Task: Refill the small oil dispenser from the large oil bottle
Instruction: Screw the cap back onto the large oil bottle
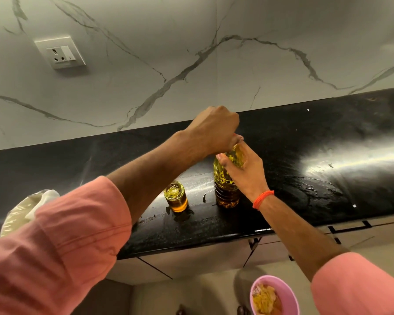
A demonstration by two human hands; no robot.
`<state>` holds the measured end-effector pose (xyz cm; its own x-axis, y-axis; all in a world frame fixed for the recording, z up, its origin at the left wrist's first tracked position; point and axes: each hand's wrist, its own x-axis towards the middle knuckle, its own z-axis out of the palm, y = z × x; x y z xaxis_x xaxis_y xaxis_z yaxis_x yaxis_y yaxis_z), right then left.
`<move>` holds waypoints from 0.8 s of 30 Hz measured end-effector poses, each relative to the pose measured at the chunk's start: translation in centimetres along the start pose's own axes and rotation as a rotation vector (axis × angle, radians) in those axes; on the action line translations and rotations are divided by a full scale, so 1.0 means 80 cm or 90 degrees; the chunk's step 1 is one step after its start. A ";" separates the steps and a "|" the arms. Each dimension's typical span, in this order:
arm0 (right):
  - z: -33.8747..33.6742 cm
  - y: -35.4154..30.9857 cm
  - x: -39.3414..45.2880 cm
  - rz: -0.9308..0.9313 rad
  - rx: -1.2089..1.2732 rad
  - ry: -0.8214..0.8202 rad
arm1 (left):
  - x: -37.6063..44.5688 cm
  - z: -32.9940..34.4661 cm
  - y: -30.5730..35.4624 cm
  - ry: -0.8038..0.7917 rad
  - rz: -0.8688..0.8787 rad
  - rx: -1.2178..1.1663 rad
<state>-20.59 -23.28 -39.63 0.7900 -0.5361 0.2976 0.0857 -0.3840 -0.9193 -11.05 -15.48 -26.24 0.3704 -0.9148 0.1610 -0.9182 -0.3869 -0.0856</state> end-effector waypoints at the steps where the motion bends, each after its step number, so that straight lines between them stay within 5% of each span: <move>1: 0.000 0.000 0.000 0.000 -0.005 0.000 | 0.000 0.000 -0.002 0.002 0.012 0.004; 11: 0.002 -0.005 -0.002 -0.017 -0.046 0.001 | -0.008 0.011 -0.021 0.024 0.051 -0.029; 18: -0.001 0.001 0.000 0.013 -0.019 -0.023 | -0.059 0.004 -0.044 -0.051 -0.041 -0.245; 24: -0.001 0.014 0.002 0.021 0.008 -0.013 | -0.164 0.018 -0.126 0.024 -0.237 -0.499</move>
<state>-20.41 -23.88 -40.57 0.8046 -0.5329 0.2620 0.0672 -0.3567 -0.9318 -6.48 0.25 -28.91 0.6739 -0.7347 0.0775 -0.5751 -0.4558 0.6793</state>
